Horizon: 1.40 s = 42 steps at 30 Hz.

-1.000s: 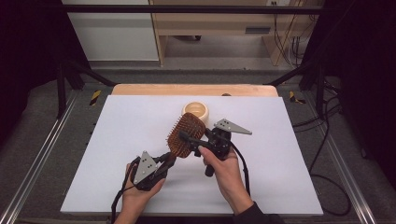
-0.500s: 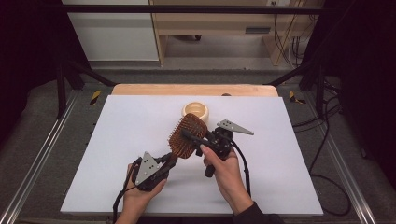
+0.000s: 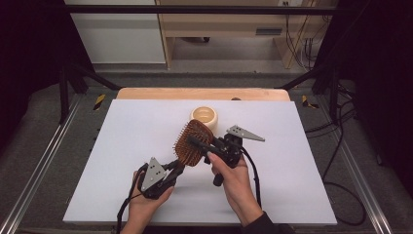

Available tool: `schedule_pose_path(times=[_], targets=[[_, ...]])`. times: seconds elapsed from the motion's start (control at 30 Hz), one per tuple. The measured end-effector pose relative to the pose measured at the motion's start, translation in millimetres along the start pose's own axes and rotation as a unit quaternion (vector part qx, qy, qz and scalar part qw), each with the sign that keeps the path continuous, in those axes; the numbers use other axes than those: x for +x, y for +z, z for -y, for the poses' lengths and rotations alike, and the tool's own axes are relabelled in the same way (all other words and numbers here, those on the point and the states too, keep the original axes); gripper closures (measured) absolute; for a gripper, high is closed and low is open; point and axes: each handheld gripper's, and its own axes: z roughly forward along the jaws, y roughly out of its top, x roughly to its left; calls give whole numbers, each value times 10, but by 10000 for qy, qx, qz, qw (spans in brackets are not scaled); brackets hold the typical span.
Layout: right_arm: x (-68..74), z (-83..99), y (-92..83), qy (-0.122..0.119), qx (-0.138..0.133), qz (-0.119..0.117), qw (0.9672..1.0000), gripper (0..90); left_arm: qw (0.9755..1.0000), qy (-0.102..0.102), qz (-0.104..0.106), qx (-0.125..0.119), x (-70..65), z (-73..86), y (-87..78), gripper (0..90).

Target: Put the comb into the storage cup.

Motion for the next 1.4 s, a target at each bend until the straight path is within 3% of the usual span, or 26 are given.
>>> schedule_pose_path(times=[0.37, 0.43, 0.77, 1.1, 1.4], targets=[[-3, 3, -19, 117, -108, 31, 9999, 511, 9997, -235, 101, -52, 25, -2, 17, 710], [-4, 1, -23, 107, -107, 42, 9999, 510, 9991, -358, 215, -89, 37, 3, 27, 699], [-85, -61, -112, 106, -250, 221, 9994, 509, 9981, -495, 280, -217, 55, 2, 49, 482], [-154, -116, -198, 166, -382, 344, 9985, 507, 9981, -512, -57, -328, 76, -10, 39, 310], [-227, -137, -255, 192, -451, 450, 9978, 505, 9975, -593, -339, -200, 171, 9, 34, 103]])
